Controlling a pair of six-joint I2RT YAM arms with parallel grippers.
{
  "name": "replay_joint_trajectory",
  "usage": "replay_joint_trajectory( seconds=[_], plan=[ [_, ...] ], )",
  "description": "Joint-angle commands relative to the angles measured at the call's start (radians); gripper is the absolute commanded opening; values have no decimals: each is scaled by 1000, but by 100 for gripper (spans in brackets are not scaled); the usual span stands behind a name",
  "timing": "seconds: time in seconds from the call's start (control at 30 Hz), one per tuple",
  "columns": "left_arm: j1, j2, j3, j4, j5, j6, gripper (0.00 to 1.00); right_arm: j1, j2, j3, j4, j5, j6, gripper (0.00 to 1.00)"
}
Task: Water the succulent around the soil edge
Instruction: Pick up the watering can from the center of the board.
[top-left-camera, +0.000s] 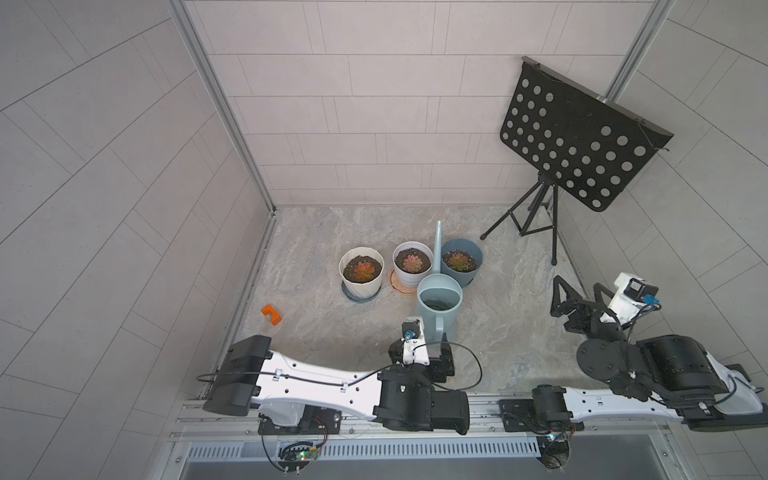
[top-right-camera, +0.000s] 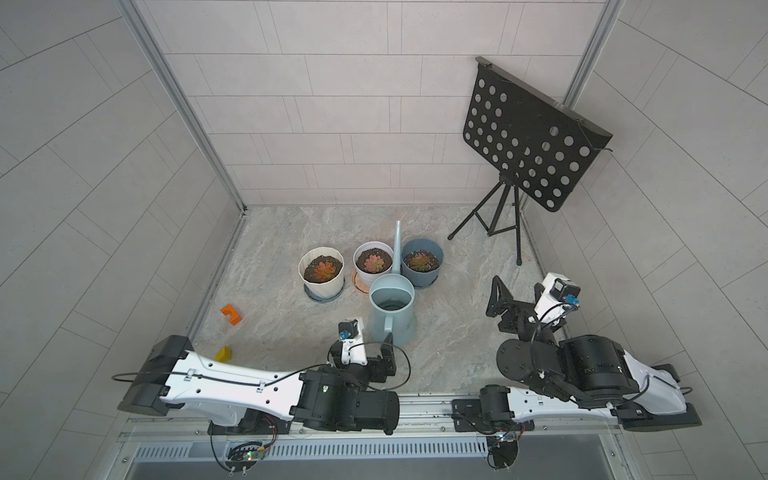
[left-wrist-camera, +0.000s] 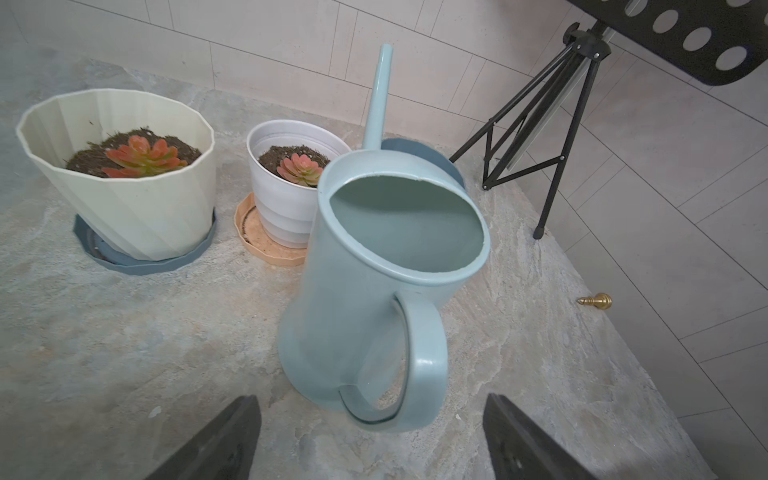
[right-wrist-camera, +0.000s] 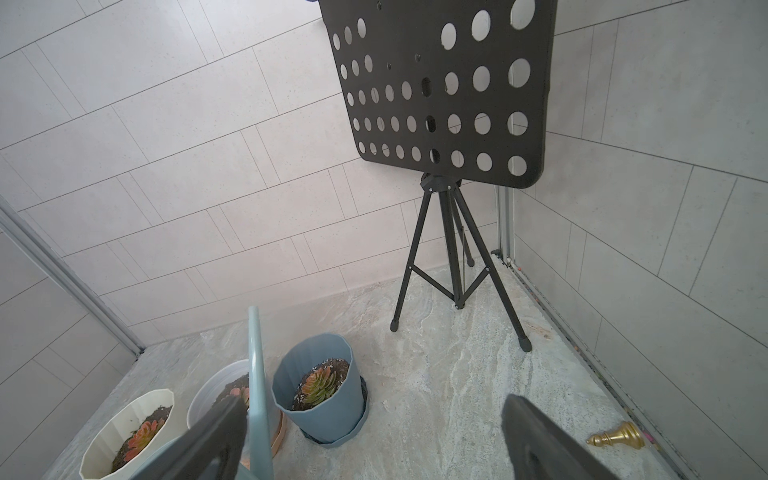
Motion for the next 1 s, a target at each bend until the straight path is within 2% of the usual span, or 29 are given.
replay_joint_trajectory(
  seconds=[0.0,0.17,0.53,0.9,0.97],
  plan=[
    [26,42,2,126,62,107,91,-7,-12,20,-9,27,-26,100],
    [63,102,26,161,104,159,91,-12,-16,20,-9,27,-28,100],
    [113,155,78,124,39,259,88,-13,-16,21,2,33,-41,100],
    [135,175,75,152,47,302,69,-15,-9,14,29,30,-59,100],
    [173,174,73,156,46,308,64,-14,-9,13,32,30,-61,100]
  ],
)
